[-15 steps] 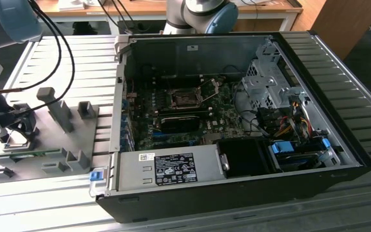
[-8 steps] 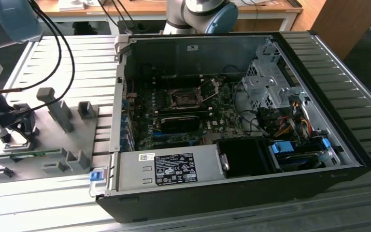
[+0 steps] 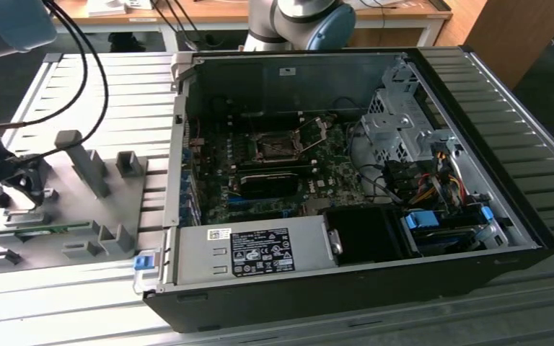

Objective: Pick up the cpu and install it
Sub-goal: 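Pick up the cpu and move it towards the insertion slot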

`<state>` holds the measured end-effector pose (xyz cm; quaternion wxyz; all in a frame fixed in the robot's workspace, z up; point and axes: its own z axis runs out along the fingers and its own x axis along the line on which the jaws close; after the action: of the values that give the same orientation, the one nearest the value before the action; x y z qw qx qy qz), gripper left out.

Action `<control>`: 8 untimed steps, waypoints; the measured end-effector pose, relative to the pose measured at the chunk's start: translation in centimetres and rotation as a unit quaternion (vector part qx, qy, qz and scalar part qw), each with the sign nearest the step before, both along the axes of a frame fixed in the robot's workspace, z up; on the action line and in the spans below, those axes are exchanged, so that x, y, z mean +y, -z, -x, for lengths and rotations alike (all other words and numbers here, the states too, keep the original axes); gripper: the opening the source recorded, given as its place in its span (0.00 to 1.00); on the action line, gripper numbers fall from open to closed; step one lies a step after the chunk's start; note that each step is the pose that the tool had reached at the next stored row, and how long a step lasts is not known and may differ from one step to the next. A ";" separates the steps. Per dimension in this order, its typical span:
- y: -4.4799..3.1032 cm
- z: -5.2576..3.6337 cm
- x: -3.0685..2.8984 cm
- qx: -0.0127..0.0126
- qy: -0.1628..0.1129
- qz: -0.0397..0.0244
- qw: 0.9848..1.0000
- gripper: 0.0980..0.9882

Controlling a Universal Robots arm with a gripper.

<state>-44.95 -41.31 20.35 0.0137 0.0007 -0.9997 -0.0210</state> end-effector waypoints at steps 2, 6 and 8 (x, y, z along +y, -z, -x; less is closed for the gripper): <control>-0.64 0.00 0.00 0.000 0.000 0.000 1.000 0.48; -1.15 0.00 0.00 0.000 0.000 -0.001 1.000 0.48; -1.24 0.00 0.00 0.000 0.000 -0.001 1.000 0.48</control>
<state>-44.95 -41.31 21.59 0.0138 0.0007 -0.9997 -0.0215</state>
